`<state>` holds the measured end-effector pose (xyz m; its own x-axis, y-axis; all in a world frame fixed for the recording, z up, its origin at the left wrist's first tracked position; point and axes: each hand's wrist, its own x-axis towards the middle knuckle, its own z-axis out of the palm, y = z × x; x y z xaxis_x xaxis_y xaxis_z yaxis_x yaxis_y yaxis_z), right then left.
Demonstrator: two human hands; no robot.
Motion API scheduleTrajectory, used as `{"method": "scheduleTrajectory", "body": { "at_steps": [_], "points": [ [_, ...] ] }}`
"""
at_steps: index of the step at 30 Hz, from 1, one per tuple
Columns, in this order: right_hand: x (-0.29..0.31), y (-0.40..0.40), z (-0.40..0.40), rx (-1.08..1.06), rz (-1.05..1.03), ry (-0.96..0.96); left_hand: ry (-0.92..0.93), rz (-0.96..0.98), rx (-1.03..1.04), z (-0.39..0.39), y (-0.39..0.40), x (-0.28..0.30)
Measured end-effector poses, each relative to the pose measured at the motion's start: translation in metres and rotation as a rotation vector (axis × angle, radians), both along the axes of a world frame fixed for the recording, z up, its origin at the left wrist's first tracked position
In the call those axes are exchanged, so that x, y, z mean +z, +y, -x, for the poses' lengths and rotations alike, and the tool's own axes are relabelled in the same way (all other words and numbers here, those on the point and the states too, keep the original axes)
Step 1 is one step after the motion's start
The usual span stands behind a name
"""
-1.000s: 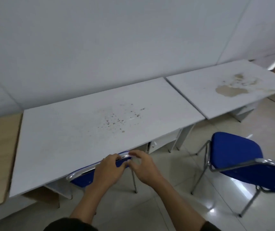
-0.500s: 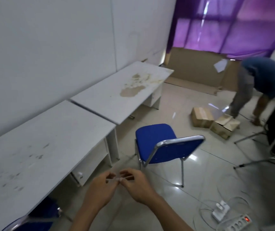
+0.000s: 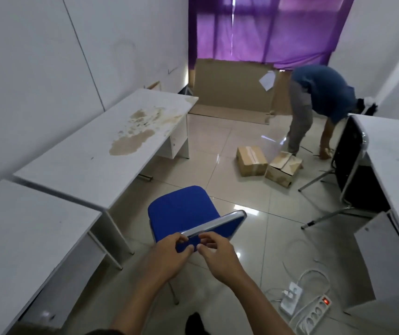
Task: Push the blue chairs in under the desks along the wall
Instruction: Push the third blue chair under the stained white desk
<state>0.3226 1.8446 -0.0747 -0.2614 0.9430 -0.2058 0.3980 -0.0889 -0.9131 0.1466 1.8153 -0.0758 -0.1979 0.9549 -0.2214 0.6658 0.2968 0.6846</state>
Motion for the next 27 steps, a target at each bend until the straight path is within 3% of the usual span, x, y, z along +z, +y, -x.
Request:
{"method": "scheduleTrajectory", "body": {
  "at_steps": [3,7,9,12,17,27],
  "points": [
    [-0.014,0.041,-0.006,-0.027,-0.008,-0.094,0.024,0.026,-0.028,-0.003,0.042,-0.010],
    [-0.037,0.094,-0.004,0.139,0.016,-0.583,0.042,0.208,-0.107,0.008,0.091,-0.020],
    [-0.050,0.112,0.000,0.216,-0.007,-0.707,0.004,0.346,-0.170,0.015,0.109,-0.024],
    [-0.065,0.139,0.009,0.265,-0.009,-0.676,-0.026,0.494,-0.259,0.028,0.135,-0.030],
    [-0.064,0.169,0.012,0.330,-0.005,-0.555,-0.002,0.576,-0.278,0.036,0.162,-0.036],
    [-0.063,0.259,0.025,0.434,-0.175,-0.472,-0.010,0.497,-0.029,0.030,0.211,-0.051]
  ]
}}
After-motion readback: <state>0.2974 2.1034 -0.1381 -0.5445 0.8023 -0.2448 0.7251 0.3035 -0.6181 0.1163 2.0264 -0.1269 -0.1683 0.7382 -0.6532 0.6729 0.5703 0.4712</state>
